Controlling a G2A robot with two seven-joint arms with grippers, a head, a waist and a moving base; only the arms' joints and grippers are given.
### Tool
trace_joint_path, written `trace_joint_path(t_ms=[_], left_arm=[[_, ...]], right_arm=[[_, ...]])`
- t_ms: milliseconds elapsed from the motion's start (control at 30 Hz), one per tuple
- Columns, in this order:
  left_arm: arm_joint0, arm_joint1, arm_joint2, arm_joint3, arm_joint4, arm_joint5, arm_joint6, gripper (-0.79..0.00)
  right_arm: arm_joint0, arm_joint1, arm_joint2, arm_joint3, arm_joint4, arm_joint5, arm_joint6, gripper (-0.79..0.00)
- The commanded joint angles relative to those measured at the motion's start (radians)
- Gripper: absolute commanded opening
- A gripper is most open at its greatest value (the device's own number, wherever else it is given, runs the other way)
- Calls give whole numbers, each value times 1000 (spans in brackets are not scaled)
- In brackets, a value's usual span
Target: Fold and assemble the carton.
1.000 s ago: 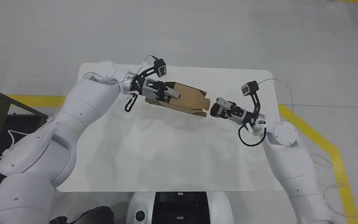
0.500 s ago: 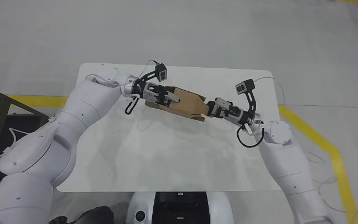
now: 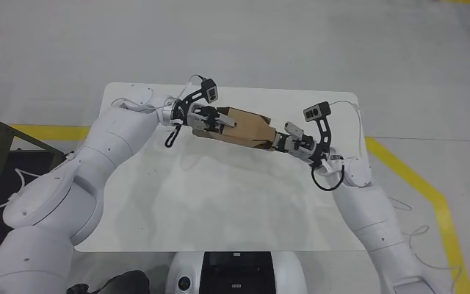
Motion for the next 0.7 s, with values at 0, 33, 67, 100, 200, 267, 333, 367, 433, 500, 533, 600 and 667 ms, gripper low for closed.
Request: trace_joint_path(t_ms=[0, 33, 67, 100, 200, 267, 333, 367, 433, 500, 533, 600, 667], left_arm=[[2, -3, -5, 4, 5, 0, 0, -785], [4, -5, -7, 6, 7, 0, 0, -785], [5, -6, -10, 10, 8, 0, 0, -785], [5, -8, -13, 14, 12, 0, 0, -785], [5, -15, -25, 29, 22, 0, 0, -785], [5, -21, -33, 43, 31, 0, 0, -785], [4, -27, -43, 57, 41, 0, 0, -785], [4, -30, -49, 65, 42, 0, 0, -785], [4, -37, -59, 80, 50, 0, 0, -785], [4, -43, -68, 90, 58, 0, 0, -785], [5, -47, -72, 95, 63, 0, 0, -785], [5, -53, -79, 103, 72, 0, 0, -785], [6, -59, -86, 111, 81, 0, 0, -785]], right_arm=[[1, -1, 0, 2, 18, -1, 14, 0], [2, -1, 0, 4, 26, -2, 21, 0], [4, -2, 0, 5, 34, -1, 27, 0], [5, -3, -1, 6, 42, -1, 33, 0], [8, -5, -4, 10, 71, 3, 55, 0], [11, -7, -6, 13, 84, 7, 71, 0], [13, -8, -9, 13, 98, 14, 87, 0], [14, -9, -11, 13, 107, 18, 96, 0], [16, -11, -15, 13, 121, 24, 112, 0], [18, -13, -21, 14, 130, 28, 124, 0], [19, -14, -24, 15, 134, 30, 129, 0], [22, -17, -32, 16, 142, 36, 139, 0], [27, -20, -42, 18, 141, 41, 145, 0]])
